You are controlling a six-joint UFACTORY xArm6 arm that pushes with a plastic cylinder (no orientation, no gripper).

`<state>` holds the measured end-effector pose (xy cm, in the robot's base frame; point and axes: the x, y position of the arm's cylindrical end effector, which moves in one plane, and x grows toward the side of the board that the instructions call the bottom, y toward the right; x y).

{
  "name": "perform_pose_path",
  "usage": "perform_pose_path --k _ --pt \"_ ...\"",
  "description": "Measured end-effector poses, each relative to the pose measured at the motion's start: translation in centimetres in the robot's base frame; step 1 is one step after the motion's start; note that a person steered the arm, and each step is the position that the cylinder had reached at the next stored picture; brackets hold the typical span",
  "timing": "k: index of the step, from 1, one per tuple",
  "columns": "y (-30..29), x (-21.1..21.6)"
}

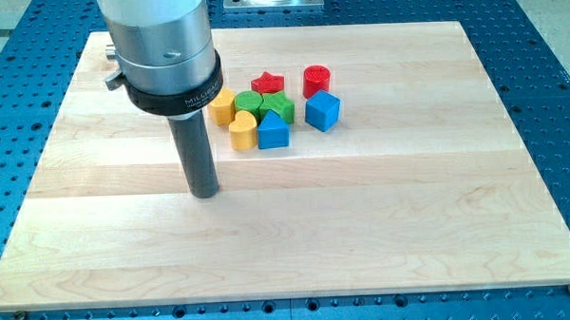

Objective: Push the red star above the yellow pentagon

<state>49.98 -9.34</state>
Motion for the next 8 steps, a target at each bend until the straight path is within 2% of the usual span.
perform_pose_path --k 1,3,4,5,6,8 --pt "-0.1 -1.1" --pt "16.4 -3.4" --pt "20.2 -12.0" --pt "16.8 -14.0" --pt "7.7 -15.2" --pt "-0.3 -14.3"
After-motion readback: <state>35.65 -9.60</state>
